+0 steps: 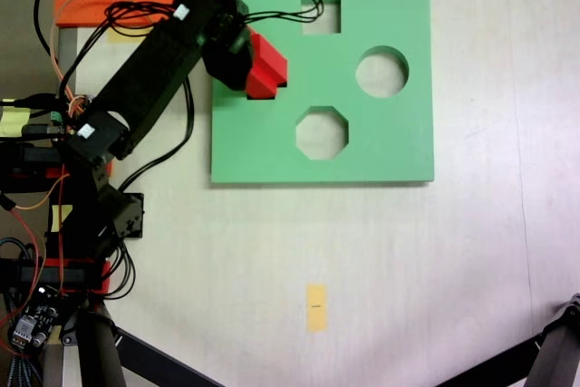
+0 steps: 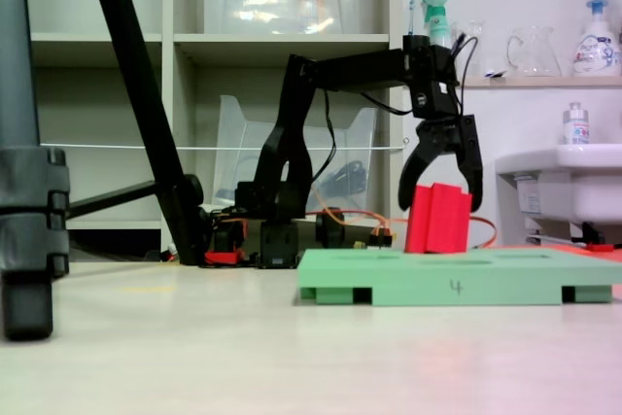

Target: Put the cross columnar block into the corresponding hole

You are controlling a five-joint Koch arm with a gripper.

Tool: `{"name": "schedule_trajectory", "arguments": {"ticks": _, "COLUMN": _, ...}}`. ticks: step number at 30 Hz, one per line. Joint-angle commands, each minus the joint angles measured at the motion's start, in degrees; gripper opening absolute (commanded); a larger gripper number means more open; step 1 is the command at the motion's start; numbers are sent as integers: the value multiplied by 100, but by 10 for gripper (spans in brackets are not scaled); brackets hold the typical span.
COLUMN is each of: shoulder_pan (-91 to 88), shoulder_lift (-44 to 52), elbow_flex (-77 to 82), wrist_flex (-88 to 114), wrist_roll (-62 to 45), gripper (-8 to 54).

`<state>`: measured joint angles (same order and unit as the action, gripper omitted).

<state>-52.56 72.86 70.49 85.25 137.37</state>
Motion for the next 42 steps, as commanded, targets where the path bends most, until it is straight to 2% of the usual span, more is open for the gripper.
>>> {"name": "schedule_trajectory", "arguments": {"ticks": 1, "shoulder_pan": 97, "shoulder_lift": 88, "elbow_flex": -149, "wrist_flex": 18, "wrist_roll": -105, "gripper": 235}}
{"name": "schedule_trajectory", "arguments": {"ticks": 12, "shoulder_pan": 299, "shoulder_lift": 343, "elbow_flex": -343, "wrist_flex": 105, "wrist_roll": -70, "gripper": 234}}
{"name": "schedule_trajectory", "arguments": {"ticks": 29, "shoulder_pan": -35, "shoulder_lift": 202, "elbow_flex": -334, "wrist_flex": 483, "wrist_roll": 18, "gripper": 233}}
{"name": "schedule_trajectory", "arguments": {"ticks": 37, "shoulder_pan": 404, "shoulder_lift": 53, "elbow_flex": -343, "wrist_flex": 299, "wrist_roll": -123, "gripper": 234}}
{"name": "schedule_trajectory", "arguments": {"ticks": 40, "shoulder_pan": 606, "shoulder_lift": 0, "elbow_flex": -343, "wrist_flex": 202, "wrist_roll": -299, "gripper": 248}}
{"name": "schedule_trajectory", "arguments": {"ticks": 42, "shoulder_pan": 642, "shoulder_lift": -88, "elbow_flex": -343, "wrist_flex": 97, "wrist_roll": -439, "gripper": 306}}
